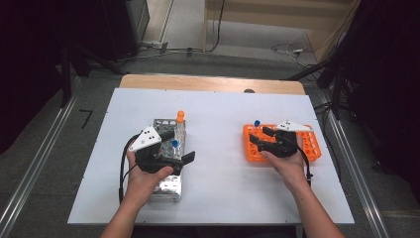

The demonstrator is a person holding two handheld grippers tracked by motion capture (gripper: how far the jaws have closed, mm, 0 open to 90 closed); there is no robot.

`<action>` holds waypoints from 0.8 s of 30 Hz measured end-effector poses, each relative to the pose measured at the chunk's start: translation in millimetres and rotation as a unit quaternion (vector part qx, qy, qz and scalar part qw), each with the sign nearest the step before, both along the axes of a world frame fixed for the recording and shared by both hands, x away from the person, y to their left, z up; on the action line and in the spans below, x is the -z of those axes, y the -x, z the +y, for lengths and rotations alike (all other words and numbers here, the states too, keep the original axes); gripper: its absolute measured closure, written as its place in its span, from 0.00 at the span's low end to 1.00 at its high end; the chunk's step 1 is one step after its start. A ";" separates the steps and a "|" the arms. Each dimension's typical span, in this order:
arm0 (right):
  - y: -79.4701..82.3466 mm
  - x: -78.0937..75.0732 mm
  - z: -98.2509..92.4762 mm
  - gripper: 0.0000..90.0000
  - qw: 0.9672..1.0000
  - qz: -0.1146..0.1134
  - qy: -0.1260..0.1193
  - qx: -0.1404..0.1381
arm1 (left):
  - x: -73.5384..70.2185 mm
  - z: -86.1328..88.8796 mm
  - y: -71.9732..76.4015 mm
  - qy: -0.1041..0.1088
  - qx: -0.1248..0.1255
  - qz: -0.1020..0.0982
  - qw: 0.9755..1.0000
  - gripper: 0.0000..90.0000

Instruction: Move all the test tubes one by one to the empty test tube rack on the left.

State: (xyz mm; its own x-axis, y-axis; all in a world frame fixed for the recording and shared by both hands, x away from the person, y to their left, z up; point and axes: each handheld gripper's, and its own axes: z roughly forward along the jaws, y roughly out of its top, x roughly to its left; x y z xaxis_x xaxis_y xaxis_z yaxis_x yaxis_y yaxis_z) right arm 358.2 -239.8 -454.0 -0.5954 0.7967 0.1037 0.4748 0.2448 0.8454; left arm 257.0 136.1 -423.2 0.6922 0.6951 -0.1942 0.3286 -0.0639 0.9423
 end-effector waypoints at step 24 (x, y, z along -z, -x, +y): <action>-14.7 16.0 27.6 0.83 0.996 0.005 0.053 0.071 | -5.4 -3.6 4.1 0.003 0.003 -0.008 1.000 0.00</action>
